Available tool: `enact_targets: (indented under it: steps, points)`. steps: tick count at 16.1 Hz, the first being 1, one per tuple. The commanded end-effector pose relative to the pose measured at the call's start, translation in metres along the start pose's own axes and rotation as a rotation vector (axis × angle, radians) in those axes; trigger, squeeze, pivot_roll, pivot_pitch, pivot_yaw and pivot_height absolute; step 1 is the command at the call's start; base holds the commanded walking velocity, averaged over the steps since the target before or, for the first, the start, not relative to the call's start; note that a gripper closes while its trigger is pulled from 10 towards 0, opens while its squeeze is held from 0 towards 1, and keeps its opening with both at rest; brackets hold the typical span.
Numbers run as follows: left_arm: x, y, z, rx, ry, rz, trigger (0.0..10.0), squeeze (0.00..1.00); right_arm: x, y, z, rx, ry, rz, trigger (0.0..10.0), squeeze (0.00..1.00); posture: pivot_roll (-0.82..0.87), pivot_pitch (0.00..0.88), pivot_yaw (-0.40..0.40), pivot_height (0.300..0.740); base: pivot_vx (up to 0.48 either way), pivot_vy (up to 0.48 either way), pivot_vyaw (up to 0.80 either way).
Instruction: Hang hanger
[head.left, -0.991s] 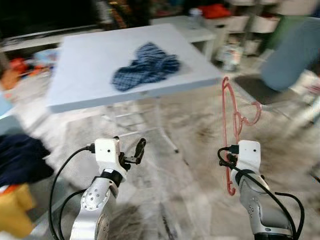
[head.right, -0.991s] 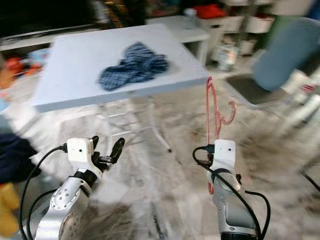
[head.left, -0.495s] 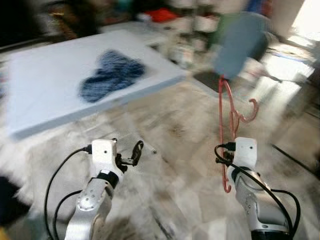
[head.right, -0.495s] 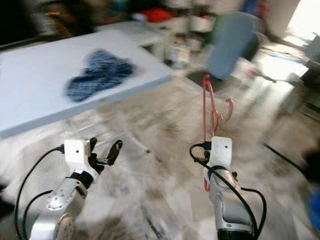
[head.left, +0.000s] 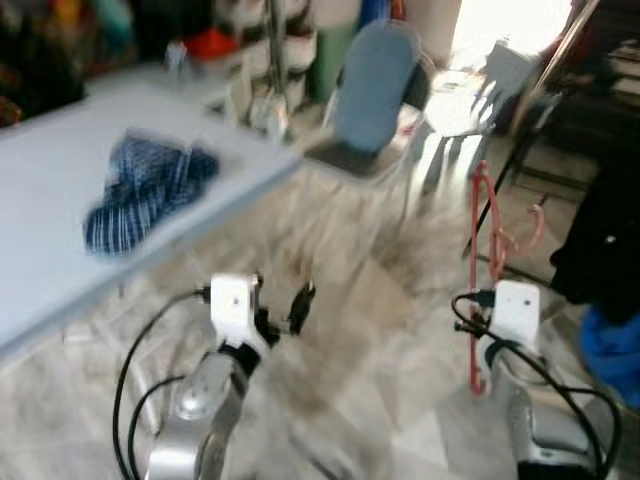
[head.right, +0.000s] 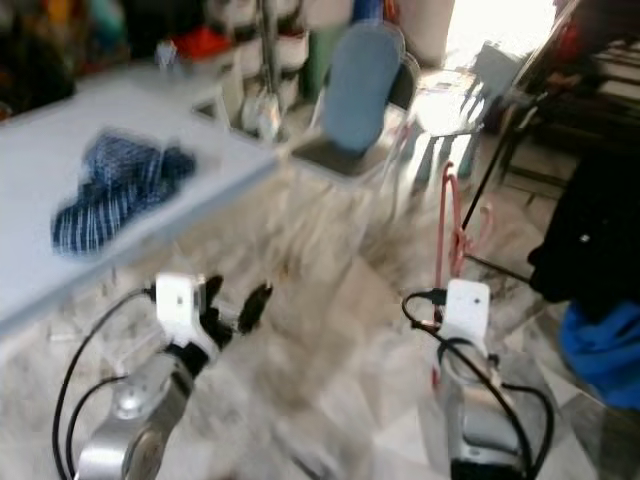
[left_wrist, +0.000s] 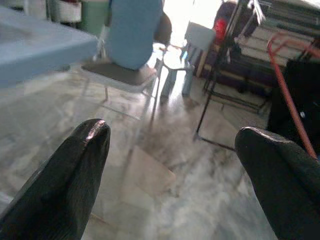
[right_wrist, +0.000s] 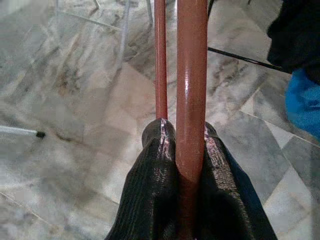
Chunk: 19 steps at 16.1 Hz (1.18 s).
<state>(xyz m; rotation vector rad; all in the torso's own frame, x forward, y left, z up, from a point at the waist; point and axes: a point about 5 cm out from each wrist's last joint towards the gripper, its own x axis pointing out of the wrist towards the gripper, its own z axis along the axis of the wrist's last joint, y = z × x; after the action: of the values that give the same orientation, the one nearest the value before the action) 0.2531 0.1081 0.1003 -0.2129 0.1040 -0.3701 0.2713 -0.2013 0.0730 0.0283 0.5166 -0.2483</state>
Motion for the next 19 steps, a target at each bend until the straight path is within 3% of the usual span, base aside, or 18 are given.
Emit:
enact_targets:
  steps: [1, 5, 11, 16, 19]
  points:
    - [-0.0036, 0.007, 0.0007, 0.011, 0.004, 0.023, 10.0, 0.0, -0.0008, 0.0107, 0.0058, 0.001, -0.019, 0.035, 10.0, 0.0, -0.11, 0.0, 0.025, 0.74, 0.285, 0.349, 0.0]
    - [-0.0038, 0.006, -0.0007, 0.01, 0.014, 0.012, 10.0, 0.0, 0.0009, 0.0084, 0.0047, 0.009, -0.007, 0.009, 10.0, 0.0, -0.11, 0.0, 0.023, 0.74, 0.278, 0.334, 0.0]
    - [-0.0029, 0.0014, -0.001, -0.001, 0.014, -0.025, 10.0, 0.0, 0.003, 0.0097, 0.0058, 0.018, 0.004, -0.002, 10.0, 0.0, -0.11, 0.0, 0.02, 0.74, 0.0, 0.0, 0.0]
    - [-0.0019, 0.0005, -0.0004, -0.014, 0.012, -0.038, 10.0, 0.0, 0.0047, 0.0092, 0.0056, 0.011, 0.021, -0.005, 10.0, 0.0, -0.11, 0.0, 0.019, 0.74, 0.329, 0.0, -0.8]
    - [-0.0016, 0.001, -0.0006, -0.015, 0.016, -0.038, 10.0, 0.0, 0.0047, 0.0105, 0.0056, 0.011, 0.023, 0.008, 10.0, 0.0, -0.11, 0.0, 0.02, 0.74, 0.371, 0.0, -0.19]
